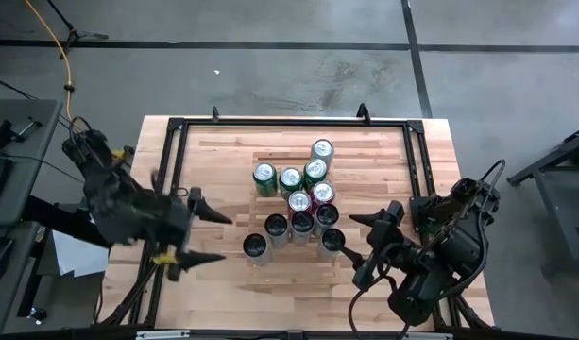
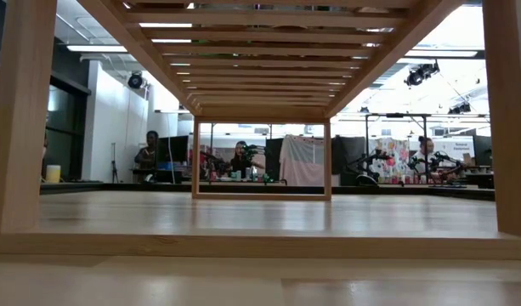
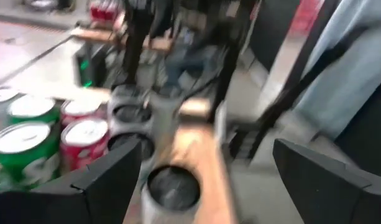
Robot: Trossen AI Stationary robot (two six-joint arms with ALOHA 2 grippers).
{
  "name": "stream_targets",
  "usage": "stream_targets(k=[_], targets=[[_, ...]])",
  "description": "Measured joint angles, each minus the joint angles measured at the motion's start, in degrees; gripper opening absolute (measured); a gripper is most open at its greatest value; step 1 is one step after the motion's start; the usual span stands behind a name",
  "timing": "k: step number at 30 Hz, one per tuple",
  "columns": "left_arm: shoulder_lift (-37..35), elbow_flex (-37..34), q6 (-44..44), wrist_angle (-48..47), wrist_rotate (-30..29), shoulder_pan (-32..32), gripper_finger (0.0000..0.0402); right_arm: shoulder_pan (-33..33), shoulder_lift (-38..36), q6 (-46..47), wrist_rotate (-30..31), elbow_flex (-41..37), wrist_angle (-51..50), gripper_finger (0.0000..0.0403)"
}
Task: Place canned beverage on shelf
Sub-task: Adjust the soda cans
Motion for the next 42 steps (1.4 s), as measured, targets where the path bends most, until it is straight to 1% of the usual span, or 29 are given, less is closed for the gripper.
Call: stream_targets(k=[3, 5, 8, 10, 13, 15, 22, 25, 27, 32, 37, 42], targets=[[5.37, 6.4, -0.59, -11.59, -2.7, -0.99, 0.0353, 0.0, 0.0, -0.03, 0.0, 0.0, -0.01, 0.0307], [7.94, 8.91, -1.66, -15.96, -4.65, -1.51, 0.0353, 0.0, 0.0, -0.04, 0.0, 0.0, -0.02, 0.0307], [10.74, 9.57, -4.22, -20.64, -8.99, -1.91, 0.0353, 0.0, 0.0, -0.08, 0.0, 0.0, -0.02, 0.0307], [12.34, 9.54, -8.14, -24.26, -11.21, -1.89, 0.0353, 0.0, 0.0, -0.14, 0.0, 0.0, -0.01, 0.0307], [14.08, 9.53, -16.18, -28.77, -12.75, -1.88, 0.0353, 0.0, 0.0, -0.16, -0.07, 0.0, -0.02, 0.0307], [15.07, 9.52, -20.01, -29.69, -13.59, -1.89, 0.0353, 0.0, 0.0, -0.4, -0.26, 0.0, -0.02, 0.0307], [16.91, 9.07, -27.24, -29.15, -15.15, -4.15, 0.0353, 0.0, 0.0, -2.49, -0.52, 0.0, -0.02, 0.0307], [17.02, 7.27, -29.06, -26.05, -16.66, -5.53, 0.0353, 0.0, 0.0, -3.2, -0.55, 0.0, -0.02, 0.0307], [16.94, 5.03, -29.03, -21.77, -18.48, -6.08, 0.0353, 0.0, 0.0, -3.22, -0.57, 0.0, -0.02, 0.0307], [17.05, -0.03, -28.66, -14.01, -19.75, -6.02, 0.0353, 0.0, 0.0, -3.22, -0.61, 0.0, -0.02, 0.0307], [17.02, -3.34, -27.05, -8.88, -21.9, -4.63, 0.0353, 0.0, 0.0, -3.2, -0.63, 0.0, -0.02, 0.0307], [17.37, -3.74, -25.9, -7.05, -21.93, -3.12, 0.0353, 0.0, 0.0, -3.2, -0.63, 0.0, 0.0, 0.0307]])
